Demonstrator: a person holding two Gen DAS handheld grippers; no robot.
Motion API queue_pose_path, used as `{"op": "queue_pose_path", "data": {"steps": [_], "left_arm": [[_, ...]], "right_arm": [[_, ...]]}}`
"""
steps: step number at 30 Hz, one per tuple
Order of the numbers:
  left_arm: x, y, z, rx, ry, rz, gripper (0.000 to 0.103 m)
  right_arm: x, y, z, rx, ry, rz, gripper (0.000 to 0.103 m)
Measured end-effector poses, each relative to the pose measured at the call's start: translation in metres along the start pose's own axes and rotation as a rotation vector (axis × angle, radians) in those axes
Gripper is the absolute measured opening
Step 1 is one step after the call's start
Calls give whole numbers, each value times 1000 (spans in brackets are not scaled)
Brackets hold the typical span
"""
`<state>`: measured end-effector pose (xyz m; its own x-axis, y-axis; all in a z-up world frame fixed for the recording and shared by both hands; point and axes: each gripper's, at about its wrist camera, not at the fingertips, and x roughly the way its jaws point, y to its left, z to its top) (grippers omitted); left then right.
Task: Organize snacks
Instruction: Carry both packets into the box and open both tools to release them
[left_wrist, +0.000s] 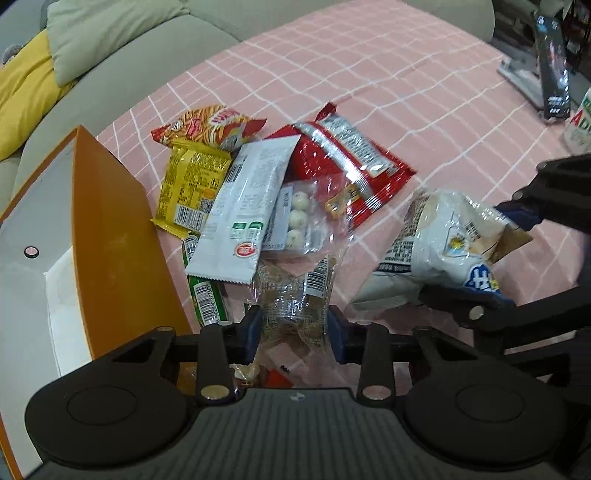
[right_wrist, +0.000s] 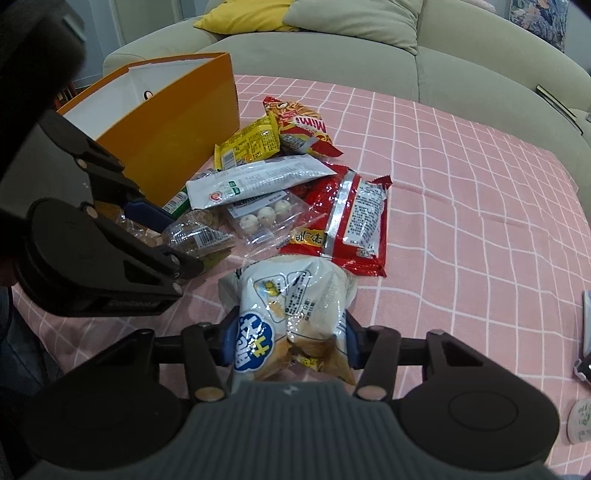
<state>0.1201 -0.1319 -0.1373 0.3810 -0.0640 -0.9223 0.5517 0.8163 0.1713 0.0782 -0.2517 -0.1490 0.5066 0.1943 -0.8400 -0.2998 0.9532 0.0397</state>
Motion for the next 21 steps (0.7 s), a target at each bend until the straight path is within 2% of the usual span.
{"op": "queue_pose_path", "data": {"steps": [12, 21], "left_arm": [[-54, 5, -16, -83, -116, -54, 42], [-91, 21, -36, -149, -186, -44, 42]], "right_arm": [[-33, 5, -3, 47, -30, 13, 51], [-60, 32, -2, 3, -88, 10, 51]]}}
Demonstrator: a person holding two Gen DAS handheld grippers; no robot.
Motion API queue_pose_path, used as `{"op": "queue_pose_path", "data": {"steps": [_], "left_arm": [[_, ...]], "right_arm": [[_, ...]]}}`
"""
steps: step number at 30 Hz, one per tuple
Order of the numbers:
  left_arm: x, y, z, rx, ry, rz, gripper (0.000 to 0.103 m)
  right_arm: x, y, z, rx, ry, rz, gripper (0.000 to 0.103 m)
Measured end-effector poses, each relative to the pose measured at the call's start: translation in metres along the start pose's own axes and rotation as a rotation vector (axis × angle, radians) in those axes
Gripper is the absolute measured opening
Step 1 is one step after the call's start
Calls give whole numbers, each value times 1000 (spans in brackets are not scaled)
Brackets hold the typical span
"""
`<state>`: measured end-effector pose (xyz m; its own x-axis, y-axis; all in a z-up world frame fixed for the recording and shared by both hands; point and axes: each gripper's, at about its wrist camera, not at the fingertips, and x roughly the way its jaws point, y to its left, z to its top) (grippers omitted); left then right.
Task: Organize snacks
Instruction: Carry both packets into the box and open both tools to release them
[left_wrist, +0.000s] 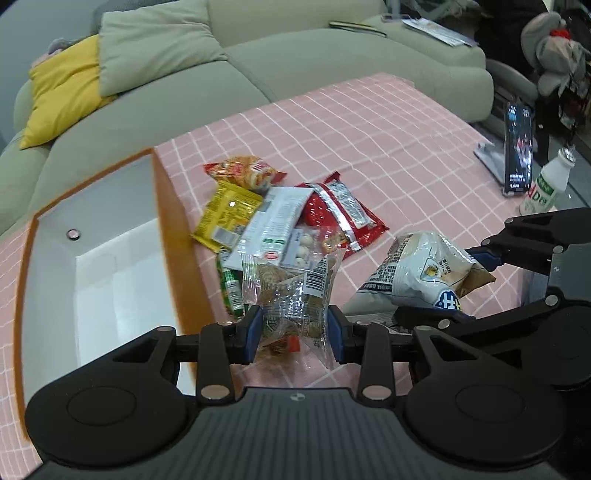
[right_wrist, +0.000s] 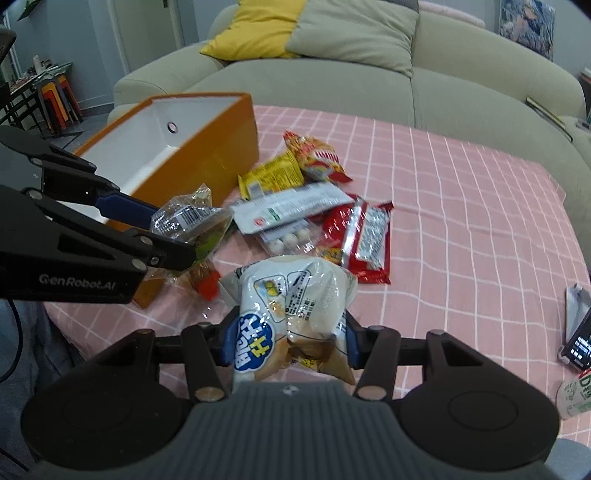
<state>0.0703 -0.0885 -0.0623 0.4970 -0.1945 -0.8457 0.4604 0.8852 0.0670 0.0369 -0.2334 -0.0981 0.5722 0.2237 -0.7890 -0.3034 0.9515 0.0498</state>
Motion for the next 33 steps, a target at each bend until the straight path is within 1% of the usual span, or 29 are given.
{"op": "queue_pose_path", "data": {"steps": [3, 9, 11, 14, 18, 20, 25, 30, 33], "left_arm": [[-12, 9, -4, -31, -16, 21, 42], [-35, 35, -10, -93, -61, 35, 42], [-43, 46, -12, -123, -75, 63, 42], [-55, 68, -13, -180, -106, 63, 42], [-64, 98, -16, -222, -111, 120, 42], [-64, 114, -17, -227, -84, 134, 42], [-53, 143, -18, -180, 0, 145, 42], [-32, 159, -22, -101, 101, 162, 42], [-21, 165, -25, -77, 160, 145, 42]], "right_arm": [[-9, 11, 8, -25, -28, 3, 51], [-22, 36, 30, -92, -88, 27, 51], [-25, 46, 40, -115, -107, 43, 51], [-28, 60, 56, -160, -137, 58, 51], [-26, 81, 79, -220, -161, 93, 51], [-23, 93, 88, -257, -163, 117, 51], [-6, 129, 109, -395, -140, 171, 51], [21, 162, 122, -538, -79, 215, 51], [38, 173, 125, -598, -26, 237, 51]]}}
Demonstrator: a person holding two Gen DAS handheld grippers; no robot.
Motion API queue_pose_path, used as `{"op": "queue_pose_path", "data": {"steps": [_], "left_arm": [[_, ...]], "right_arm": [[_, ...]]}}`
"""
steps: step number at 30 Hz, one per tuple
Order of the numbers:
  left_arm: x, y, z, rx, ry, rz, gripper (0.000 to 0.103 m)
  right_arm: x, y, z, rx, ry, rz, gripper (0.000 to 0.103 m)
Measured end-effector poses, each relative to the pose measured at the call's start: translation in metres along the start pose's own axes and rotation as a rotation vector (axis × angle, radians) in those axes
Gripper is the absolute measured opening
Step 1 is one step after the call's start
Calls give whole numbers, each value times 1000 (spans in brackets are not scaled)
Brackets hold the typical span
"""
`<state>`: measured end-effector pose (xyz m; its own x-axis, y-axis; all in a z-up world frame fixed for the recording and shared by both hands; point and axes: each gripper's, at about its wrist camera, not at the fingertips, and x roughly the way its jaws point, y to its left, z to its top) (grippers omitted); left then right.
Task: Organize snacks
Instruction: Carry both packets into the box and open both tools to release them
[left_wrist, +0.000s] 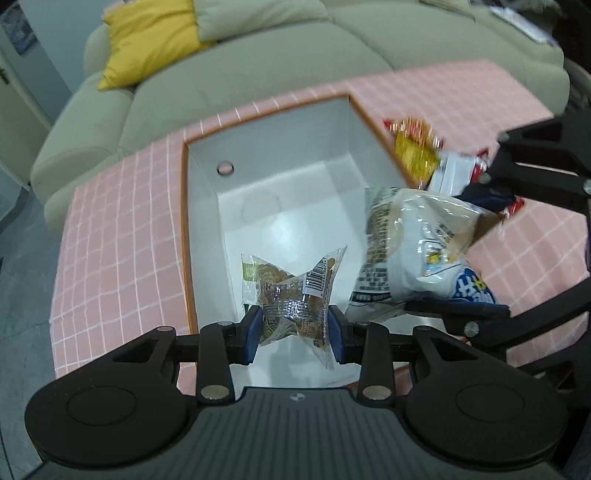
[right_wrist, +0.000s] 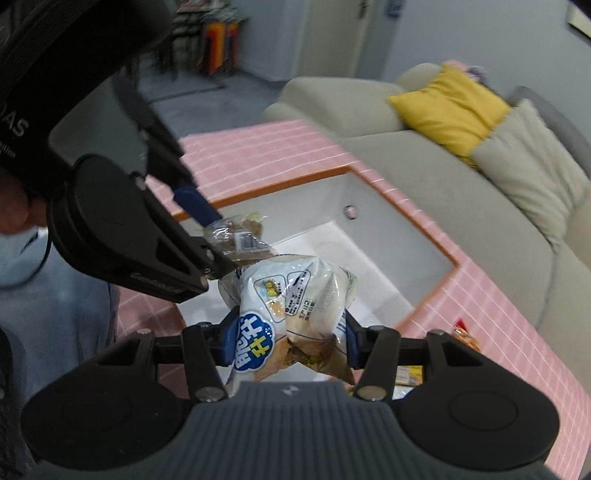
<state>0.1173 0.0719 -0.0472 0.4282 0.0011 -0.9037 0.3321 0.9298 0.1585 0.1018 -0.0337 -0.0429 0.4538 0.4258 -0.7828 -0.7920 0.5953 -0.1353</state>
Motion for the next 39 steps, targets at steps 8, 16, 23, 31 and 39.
{"op": "queue_pose_path", "data": {"steps": [8, 16, 23, 31, 39], "left_arm": [[28, 6, 2, 42, 131, -55, 42], [58, 15, 7, 14, 258, -102, 43], [76, 22, 8, -15, 330, -112, 41], [79, 21, 9, -34, 331, -116, 40], [63, 20, 5, -27, 298, -102, 48]], "right_arm": [[52, -9, 8, -17, 151, 103, 51], [89, -23, 6, 51, 288, 202, 51], [111, -24, 7, 60, 364, 243, 52], [115, -28, 6, 81, 386, 272, 55], [102, -29, 10, 97, 335, 263, 71]]}}
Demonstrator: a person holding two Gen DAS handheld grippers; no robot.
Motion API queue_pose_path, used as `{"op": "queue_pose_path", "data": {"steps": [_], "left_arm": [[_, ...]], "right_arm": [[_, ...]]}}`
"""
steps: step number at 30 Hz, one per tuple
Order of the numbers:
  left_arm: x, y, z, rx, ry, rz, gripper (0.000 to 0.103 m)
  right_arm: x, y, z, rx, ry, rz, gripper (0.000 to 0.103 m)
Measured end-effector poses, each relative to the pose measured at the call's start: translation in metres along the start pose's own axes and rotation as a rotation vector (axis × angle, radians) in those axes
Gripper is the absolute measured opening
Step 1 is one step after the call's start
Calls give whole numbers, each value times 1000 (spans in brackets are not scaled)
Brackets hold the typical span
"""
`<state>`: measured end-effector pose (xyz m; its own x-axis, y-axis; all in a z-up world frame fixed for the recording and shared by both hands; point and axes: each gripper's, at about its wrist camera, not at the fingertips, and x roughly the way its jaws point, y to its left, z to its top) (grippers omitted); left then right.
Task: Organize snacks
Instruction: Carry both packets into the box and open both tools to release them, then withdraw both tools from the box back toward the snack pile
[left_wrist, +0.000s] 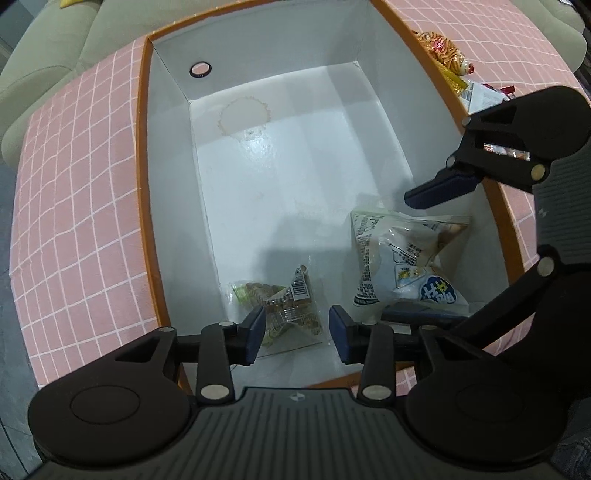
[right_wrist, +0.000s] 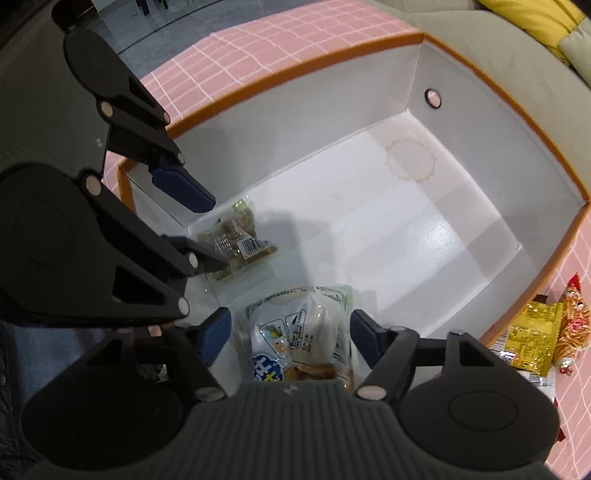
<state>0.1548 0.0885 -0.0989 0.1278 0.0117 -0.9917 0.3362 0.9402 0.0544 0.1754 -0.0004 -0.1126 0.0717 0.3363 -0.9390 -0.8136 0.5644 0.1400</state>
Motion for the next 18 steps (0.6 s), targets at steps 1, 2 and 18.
{"op": "queue_pose_path", "data": {"steps": [1, 2, 18], "left_arm": [[-3, 0, -1, 2, -6, 4, 48], [-5, 0, 0, 4, -12, 7, 48], [-67, -35, -17, 12, -207, 38, 53]], "right_arm": [[-4, 1, -1, -2, -9, -5, 71], [-8, 2, -1, -3, -18, -11, 72], [-90, 12, -41, 46, -231, -133, 79]]}}
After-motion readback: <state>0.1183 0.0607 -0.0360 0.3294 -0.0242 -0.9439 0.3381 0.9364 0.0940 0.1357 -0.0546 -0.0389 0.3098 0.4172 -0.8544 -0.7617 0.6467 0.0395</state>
